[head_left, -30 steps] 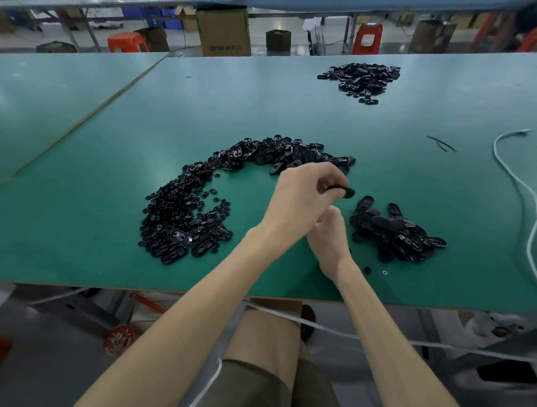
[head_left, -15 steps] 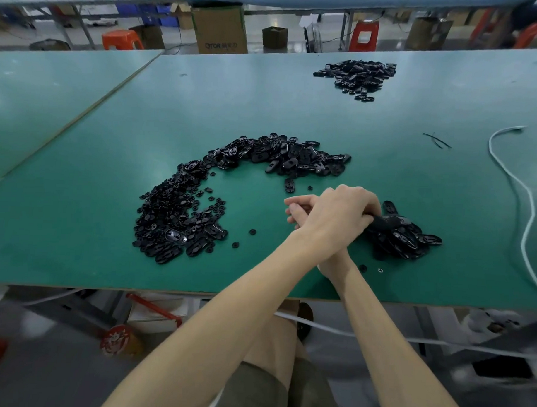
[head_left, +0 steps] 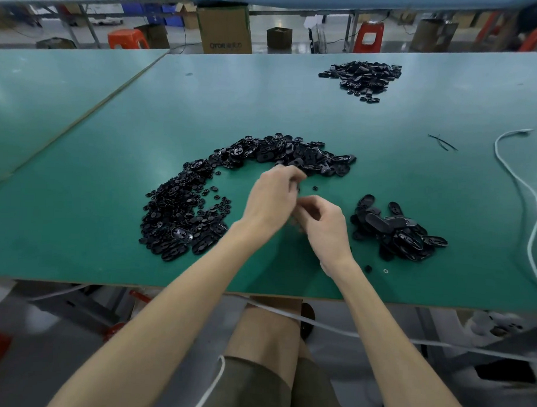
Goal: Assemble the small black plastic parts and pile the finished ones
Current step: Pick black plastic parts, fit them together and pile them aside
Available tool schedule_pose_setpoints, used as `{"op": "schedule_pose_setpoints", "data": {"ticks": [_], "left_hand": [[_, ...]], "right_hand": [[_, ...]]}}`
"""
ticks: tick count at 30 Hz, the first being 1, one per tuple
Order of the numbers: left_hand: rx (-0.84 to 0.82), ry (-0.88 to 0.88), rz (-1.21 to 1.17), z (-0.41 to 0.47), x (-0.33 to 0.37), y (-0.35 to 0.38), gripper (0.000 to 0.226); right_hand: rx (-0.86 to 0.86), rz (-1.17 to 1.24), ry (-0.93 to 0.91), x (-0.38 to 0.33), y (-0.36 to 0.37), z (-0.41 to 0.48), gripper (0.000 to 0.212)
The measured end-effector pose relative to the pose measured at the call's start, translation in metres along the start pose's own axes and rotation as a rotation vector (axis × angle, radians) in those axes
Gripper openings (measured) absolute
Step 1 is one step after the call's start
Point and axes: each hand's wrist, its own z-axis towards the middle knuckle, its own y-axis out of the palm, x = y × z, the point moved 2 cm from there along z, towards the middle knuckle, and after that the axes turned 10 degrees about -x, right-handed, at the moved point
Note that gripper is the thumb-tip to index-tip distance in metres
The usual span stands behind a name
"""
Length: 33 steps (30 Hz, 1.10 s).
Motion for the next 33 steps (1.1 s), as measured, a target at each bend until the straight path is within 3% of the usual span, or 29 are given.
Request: {"op": "schedule_pose_setpoints", "data": {"ticks": [5, 12, 18, 23, 33], "left_hand": [[-0.189, -0.013, 0.338, 0.002, -0.03, -0.003, 0.058], [-0.077, 0.08, 0.501, 0.0, -0.032, 0.009, 0.022], [-0.041, 0.013, 0.396, -0.003, -0.034, 0.013, 0.025], [-0.193, 0.11, 0.371, 0.001, -0.029, 0.018, 0.058], [-0.047, 0.106, 0.282, 0.003, -0.032, 0.014, 0.016]], "right_hand": [[0.02, -0.019, -0.011, 0.002, -0.001, 0.0, 0.016], [0.025, -0.011, -0.006, 0.003, -0.002, -0.001, 0.016], [0.025, -0.005, -0.015, 0.003, -0.002, -0.001, 0.017], [0.033, 0.009, -0.017, 0.002, -0.001, -0.001, 0.019], [0.046, 0.012, -0.006, 0.002, -0.001, 0.0, 0.015]]}}
